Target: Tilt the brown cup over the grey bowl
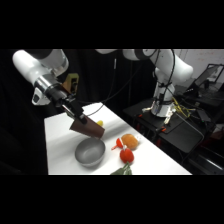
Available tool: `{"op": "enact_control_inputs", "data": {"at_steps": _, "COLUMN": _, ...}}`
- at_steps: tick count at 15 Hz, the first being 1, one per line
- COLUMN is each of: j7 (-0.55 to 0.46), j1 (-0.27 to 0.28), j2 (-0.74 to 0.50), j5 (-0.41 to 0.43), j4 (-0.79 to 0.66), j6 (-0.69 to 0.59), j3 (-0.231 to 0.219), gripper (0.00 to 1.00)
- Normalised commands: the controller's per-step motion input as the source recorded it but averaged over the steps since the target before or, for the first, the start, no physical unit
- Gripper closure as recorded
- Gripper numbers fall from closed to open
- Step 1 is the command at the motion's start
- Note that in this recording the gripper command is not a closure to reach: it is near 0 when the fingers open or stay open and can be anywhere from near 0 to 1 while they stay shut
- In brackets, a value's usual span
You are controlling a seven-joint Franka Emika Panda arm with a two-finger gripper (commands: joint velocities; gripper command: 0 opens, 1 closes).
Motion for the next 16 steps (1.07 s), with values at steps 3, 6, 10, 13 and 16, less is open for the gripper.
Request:
{"op": "enact_control_inputs", "data": {"at_steps": 3, "j7": -0.18, "j1": 0.128, "j2": -0.75, "j5": -0.334, "j4": -0.99, "j6": 0.77, "j3": -0.171, "gripper": 0.11}}
{"op": "enact_control_inputs", "data": {"at_steps": 6, "j7": -0.04, "j1": 0.024, "j2": -0.75, "j5": -0.369, "j4": -0.99, "j6": 0.83, "j3": 0.006, "gripper": 0.11}}
{"op": "enact_control_inputs", "data": {"at_steps": 10, "j7": 0.11, "j1": 0.059, "j2": -0.70, "j5": -0.344, "j4": -0.99, "j6": 0.74, "j3": -0.036, "gripper": 0.10}}
{"op": "enact_control_inputs", "data": {"at_steps": 13, "j7": 0.10, "j1": 0.021, "j2": -0.66, "j5": -0.230, "j4": -0.99, "j6": 0.50, "j3": -0.038, "gripper": 0.11}}
{"op": "enact_control_inputs", "data": {"at_steps": 16, "j7": 0.06, "j1": 0.023, "j2": -0.63, "j5": -0.178, "j4": -0.99, "j6": 0.53, "j3": -0.046, "gripper": 0.10}}
